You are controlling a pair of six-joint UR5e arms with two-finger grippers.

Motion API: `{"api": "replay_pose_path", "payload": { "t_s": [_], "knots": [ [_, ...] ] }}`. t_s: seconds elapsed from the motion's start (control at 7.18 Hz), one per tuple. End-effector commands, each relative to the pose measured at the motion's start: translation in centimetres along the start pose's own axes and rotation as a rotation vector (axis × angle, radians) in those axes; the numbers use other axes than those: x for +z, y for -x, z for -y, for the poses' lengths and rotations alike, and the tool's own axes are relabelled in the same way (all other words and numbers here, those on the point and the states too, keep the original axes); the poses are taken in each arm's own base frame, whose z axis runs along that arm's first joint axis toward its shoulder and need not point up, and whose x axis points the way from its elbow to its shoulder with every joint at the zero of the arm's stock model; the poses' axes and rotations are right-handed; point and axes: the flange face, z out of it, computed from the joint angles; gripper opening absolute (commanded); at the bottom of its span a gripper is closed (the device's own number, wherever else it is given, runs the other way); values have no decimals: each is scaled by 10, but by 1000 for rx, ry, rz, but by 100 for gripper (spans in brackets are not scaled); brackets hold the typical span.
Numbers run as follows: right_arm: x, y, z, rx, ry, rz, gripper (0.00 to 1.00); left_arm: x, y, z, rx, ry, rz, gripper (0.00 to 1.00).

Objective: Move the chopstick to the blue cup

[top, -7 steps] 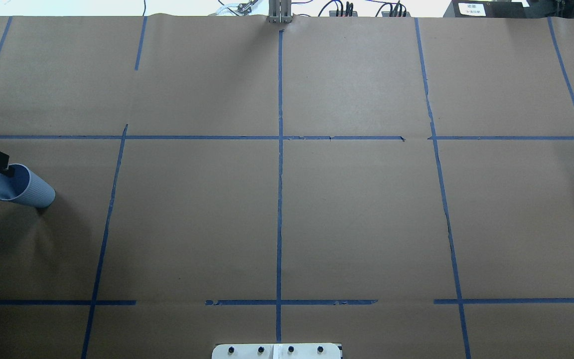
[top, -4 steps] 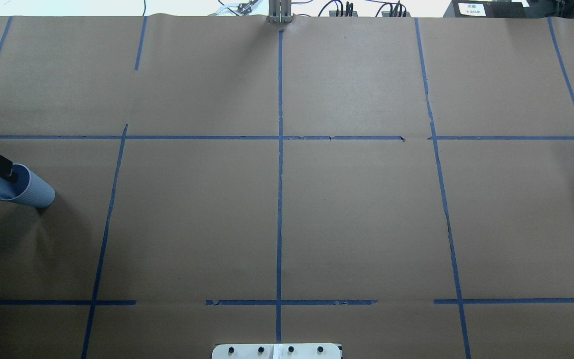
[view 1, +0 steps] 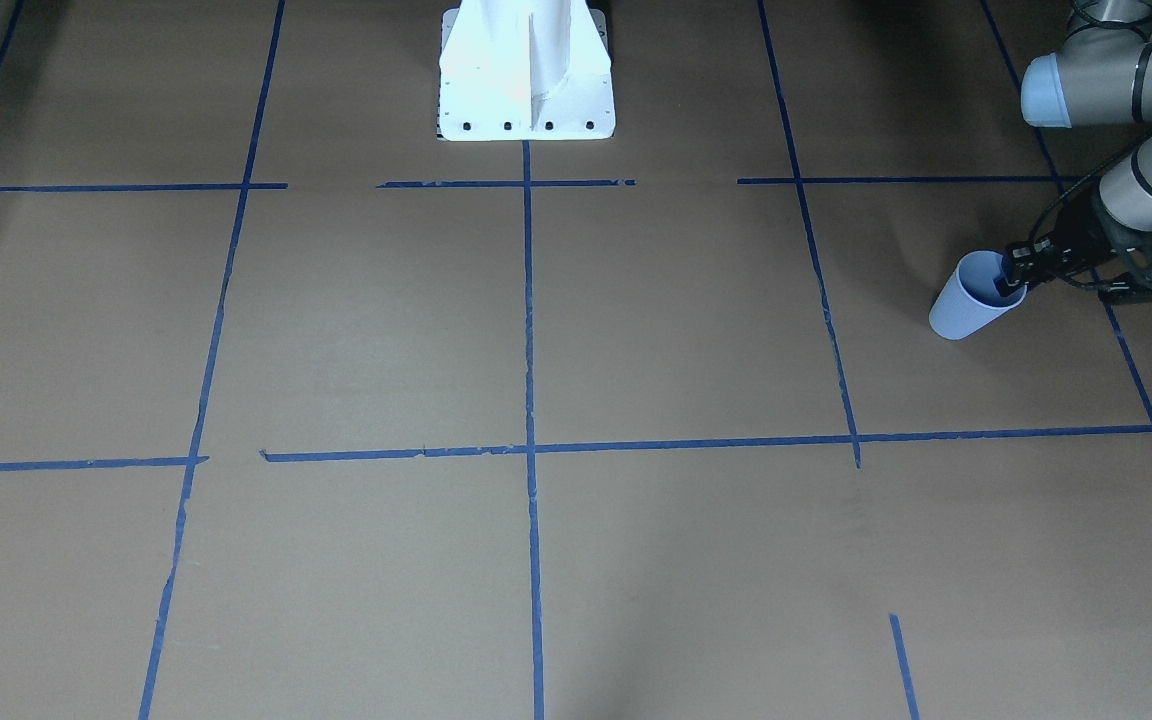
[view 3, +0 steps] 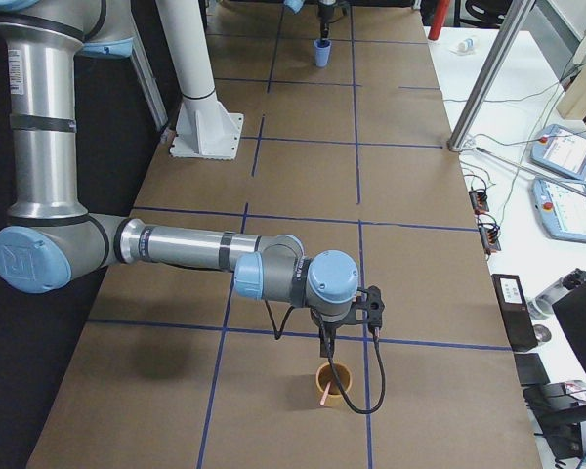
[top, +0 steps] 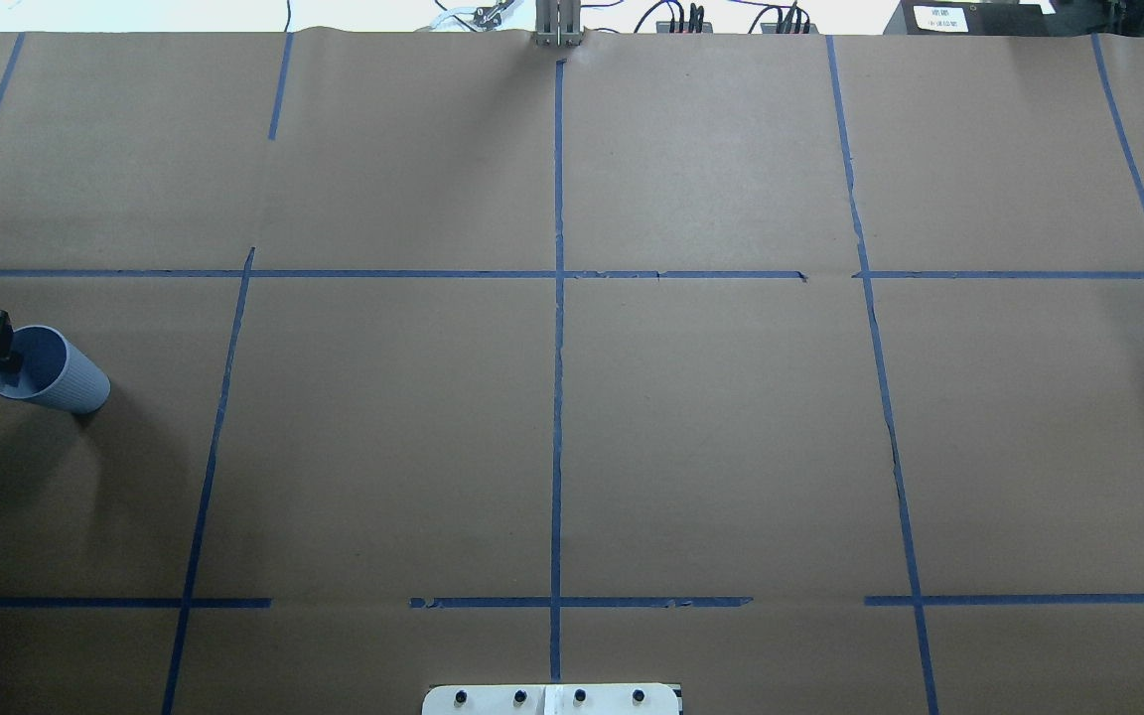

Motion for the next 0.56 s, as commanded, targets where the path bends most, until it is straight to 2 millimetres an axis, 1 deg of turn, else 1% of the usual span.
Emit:
{"api": "replay_pose_path", "payload": {
  "t_s": [0.0, 0.14, 0.28, 0.42],
  "knots": [
    [0, 1, 1, 3, 0, 5, 100, -29, -30, -8, 2, -1, -16, 0],
    [-1, 2, 1, 6, -1, 26, 100, -64, -75, -10, -22, 19, 0, 0],
    [-1, 6, 1, 3, -5, 63, 100, -102, -134, -1, -40, 32, 15, 0],
    [-1, 6, 1, 17, -6, 62, 100, -137, -201, 17, -47, 29, 22, 0]
  ]
}}
